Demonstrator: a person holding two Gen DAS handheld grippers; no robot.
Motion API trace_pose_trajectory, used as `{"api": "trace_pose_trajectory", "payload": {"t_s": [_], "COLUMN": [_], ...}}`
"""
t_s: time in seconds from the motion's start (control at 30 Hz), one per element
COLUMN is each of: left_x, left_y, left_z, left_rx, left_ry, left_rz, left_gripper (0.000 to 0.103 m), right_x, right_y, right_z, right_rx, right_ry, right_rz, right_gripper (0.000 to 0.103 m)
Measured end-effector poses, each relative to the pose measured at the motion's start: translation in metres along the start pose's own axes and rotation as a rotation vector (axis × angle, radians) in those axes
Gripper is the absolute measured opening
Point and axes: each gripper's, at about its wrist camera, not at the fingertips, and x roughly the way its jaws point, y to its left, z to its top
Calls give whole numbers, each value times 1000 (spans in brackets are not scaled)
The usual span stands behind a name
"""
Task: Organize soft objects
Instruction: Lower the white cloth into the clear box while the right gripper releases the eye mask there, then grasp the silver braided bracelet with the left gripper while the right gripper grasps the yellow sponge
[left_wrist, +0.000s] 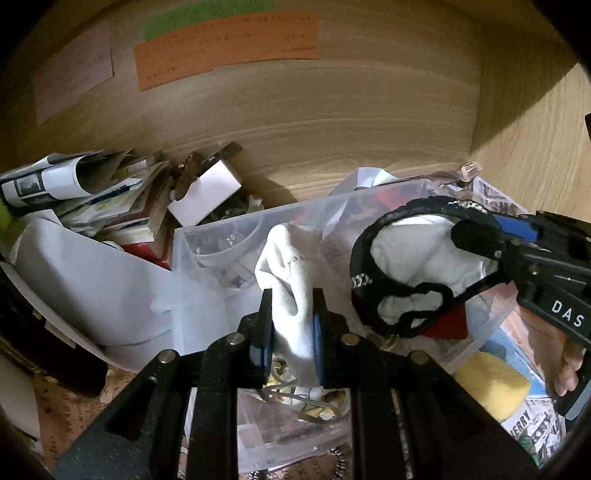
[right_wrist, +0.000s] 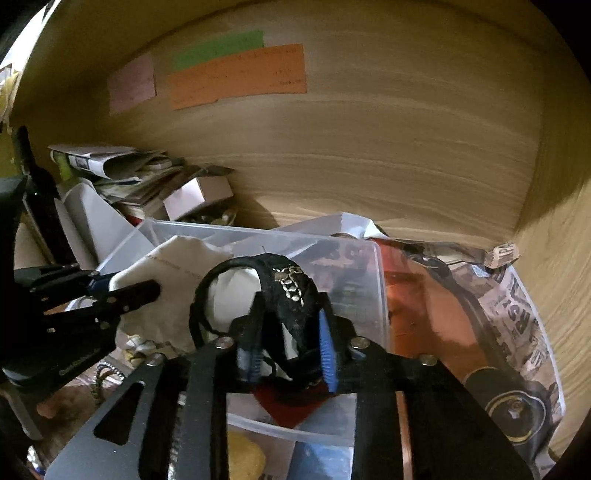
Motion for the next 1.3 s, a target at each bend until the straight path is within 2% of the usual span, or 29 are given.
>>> {"api": "trace_pose_trajectory", "payload": {"t_s": [0.17, 0.23, 0.3, 0.37, 0.5, 0.73, 0.87, 1.07, 1.3], "left_x": [0, -5, -12, -22, -45, -77, -91, -95, -73], "left_y": [3, 5, 7, 8, 11, 22, 28, 30, 22], "left_z": [1, 1, 1, 1, 1, -10, -22, -49, -76], "left_rx": [-19, -27, -34, -37, -41, -56, -58, -52, -30], "left_ry": [2, -8, -28, -55, -99, -140, -136, -75, 37], "left_rz": [-3, -5, -7, -8, -14, -12, -3, 2, -7], "left_gripper": [28, 32, 43, 49, 55, 72, 87, 92, 93], "right_x": [-3, -9, -18, -26, -46, -73, -80, -74, -57], "right_y": [0, 1, 4, 6, 11, 19, 21, 22, 20], "right_z": [0, 2, 4, 5, 6, -2, -12, -39, -67], "right_rx": [-8, -15, -23, -29, -41, -55, -54, -31, -4], "right_ry": [-14, -33, -57, -82, -124, -151, -140, -65, 44], "right_rz": [-34, -41, -47, -49, -36, 5, 31, 62, 68], "right_gripper": [52, 57, 65, 70, 77, 83, 84, 84, 84]}}
